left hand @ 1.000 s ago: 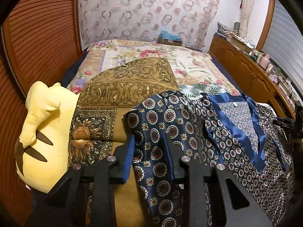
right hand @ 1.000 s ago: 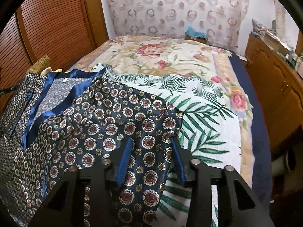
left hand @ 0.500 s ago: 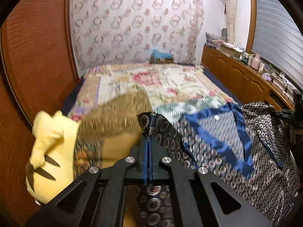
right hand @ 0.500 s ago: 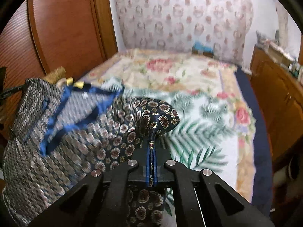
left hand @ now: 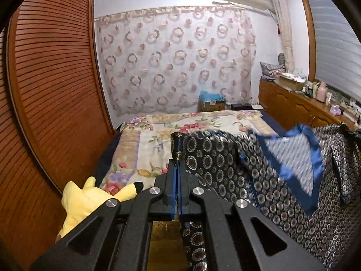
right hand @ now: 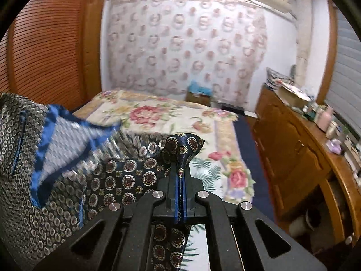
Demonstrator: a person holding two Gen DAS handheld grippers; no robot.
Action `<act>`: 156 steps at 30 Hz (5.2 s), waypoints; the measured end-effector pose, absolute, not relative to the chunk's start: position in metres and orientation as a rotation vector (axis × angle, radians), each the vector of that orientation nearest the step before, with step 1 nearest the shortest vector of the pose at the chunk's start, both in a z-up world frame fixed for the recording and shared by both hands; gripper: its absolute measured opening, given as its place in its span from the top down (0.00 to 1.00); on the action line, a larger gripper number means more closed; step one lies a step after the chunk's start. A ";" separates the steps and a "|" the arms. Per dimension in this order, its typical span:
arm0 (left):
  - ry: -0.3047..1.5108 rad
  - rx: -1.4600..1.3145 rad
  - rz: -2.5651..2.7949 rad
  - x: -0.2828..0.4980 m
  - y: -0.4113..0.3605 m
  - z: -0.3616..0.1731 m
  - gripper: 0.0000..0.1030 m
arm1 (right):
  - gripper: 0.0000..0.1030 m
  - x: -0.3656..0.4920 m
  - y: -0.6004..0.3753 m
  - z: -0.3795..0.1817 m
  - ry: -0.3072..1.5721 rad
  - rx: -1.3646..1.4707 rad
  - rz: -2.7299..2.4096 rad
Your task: Fold small clothes
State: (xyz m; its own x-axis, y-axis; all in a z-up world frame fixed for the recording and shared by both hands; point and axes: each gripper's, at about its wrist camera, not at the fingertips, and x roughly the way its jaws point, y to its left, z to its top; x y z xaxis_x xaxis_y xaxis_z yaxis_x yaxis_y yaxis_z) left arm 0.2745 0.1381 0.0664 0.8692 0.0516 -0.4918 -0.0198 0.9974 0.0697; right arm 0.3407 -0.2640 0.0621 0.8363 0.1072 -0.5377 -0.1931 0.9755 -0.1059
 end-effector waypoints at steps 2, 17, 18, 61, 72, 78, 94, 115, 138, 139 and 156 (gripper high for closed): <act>0.525 0.075 0.029 0.270 0.136 0.058 0.99 | 0.98 0.337 -0.263 0.061 0.561 -0.159 0.173; 0.528 0.051 -0.048 0.147 0.139 0.014 0.99 | 0.98 0.196 -0.327 0.027 0.526 -0.094 0.342; 0.527 0.040 -0.052 0.136 0.141 0.012 0.99 | 0.98 0.187 -0.332 0.024 0.528 -0.087 0.345; 0.608 0.029 -0.079 0.049 0.144 -0.023 0.29 | 0.55 0.086 -0.354 0.018 0.623 -0.101 0.311; 0.727 0.061 -0.117 0.115 0.127 -0.044 0.28 | 0.46 0.148 -0.343 -0.013 0.665 -0.085 0.266; 0.791 0.063 -0.120 0.127 0.125 -0.059 0.28 | 0.46 0.184 -0.349 -0.034 0.731 -0.058 0.233; 0.851 0.107 -0.125 0.130 0.116 -0.079 0.29 | 0.46 0.217 -0.345 -0.053 0.820 -0.066 0.226; 0.714 0.155 -0.183 0.112 0.087 -0.038 0.91 | 0.93 0.185 -0.329 -0.014 0.648 -0.141 0.381; 0.724 0.112 -0.097 0.223 0.089 -0.016 0.77 | 0.74 0.273 -0.305 0.018 0.687 -0.147 0.140; 0.723 0.105 -0.102 0.221 0.090 -0.017 0.74 | 0.71 0.275 -0.300 0.019 0.696 -0.151 0.140; 0.747 0.076 -0.171 0.135 0.095 -0.047 0.31 | 0.49 0.237 -0.229 0.003 0.727 -0.162 0.421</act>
State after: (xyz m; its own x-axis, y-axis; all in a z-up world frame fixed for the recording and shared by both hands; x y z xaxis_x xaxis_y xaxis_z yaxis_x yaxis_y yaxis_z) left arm 0.1352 0.0953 -0.0473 0.7203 -0.1274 -0.6819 0.1814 0.9834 0.0079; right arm 0.2367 -0.2287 0.0029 0.6680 0.3166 -0.6734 -0.4272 0.9042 0.0014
